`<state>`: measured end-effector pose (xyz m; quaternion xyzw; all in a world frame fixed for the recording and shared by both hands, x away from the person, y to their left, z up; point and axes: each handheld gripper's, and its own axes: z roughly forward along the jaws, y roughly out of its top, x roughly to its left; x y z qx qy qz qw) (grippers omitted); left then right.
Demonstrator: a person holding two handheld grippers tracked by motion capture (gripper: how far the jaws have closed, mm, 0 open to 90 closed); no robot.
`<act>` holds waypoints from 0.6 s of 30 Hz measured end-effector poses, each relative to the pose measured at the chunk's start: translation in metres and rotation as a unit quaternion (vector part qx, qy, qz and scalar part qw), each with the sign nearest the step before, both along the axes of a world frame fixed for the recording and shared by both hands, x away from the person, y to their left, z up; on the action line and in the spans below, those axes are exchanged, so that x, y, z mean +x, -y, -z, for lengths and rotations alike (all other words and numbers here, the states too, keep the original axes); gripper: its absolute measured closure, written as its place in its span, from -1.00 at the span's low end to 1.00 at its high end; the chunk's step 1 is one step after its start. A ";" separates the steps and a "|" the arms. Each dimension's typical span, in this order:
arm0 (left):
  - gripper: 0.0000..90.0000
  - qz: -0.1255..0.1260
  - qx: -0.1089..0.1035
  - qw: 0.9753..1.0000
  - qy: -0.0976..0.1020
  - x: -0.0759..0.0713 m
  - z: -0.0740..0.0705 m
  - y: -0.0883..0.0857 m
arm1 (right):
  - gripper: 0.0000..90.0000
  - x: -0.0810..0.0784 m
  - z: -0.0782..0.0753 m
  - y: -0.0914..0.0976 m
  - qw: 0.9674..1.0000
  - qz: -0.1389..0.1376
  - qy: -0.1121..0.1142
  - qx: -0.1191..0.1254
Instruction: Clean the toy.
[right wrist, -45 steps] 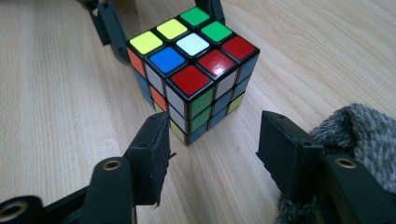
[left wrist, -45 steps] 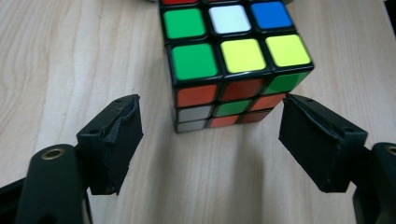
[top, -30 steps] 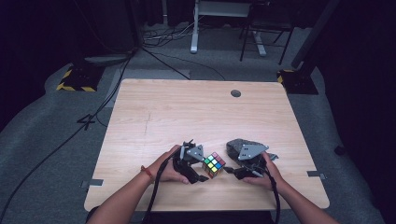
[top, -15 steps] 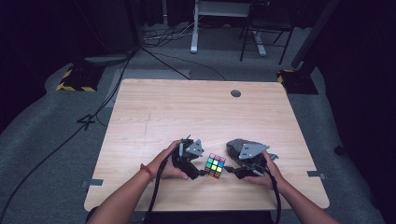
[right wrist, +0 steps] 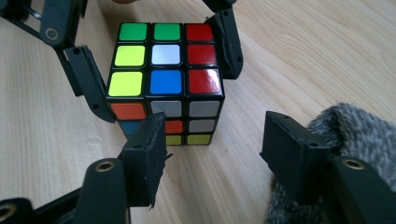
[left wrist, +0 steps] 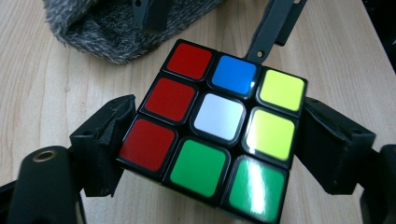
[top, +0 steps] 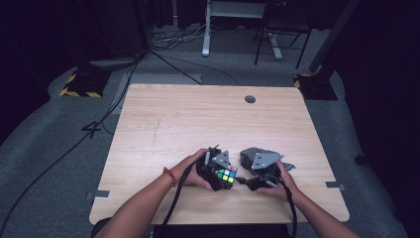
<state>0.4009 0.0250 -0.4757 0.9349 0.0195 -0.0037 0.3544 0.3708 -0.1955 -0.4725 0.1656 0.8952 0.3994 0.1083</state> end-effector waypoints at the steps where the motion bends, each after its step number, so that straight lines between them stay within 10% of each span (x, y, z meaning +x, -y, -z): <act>1: -0.59 0.000 0.000 1.000 -0.002 0.000 0.000 -0.001 | -0.11 0.000 0.000 0.000 1.000 0.001 0.000 0.001; 18: -0.40 -0.015 -0.004 1.000 -0.001 0.000 0.000 -0.016 | -0.07 0.001 -0.020 -0.016 0.999 0.000 0.037 0.005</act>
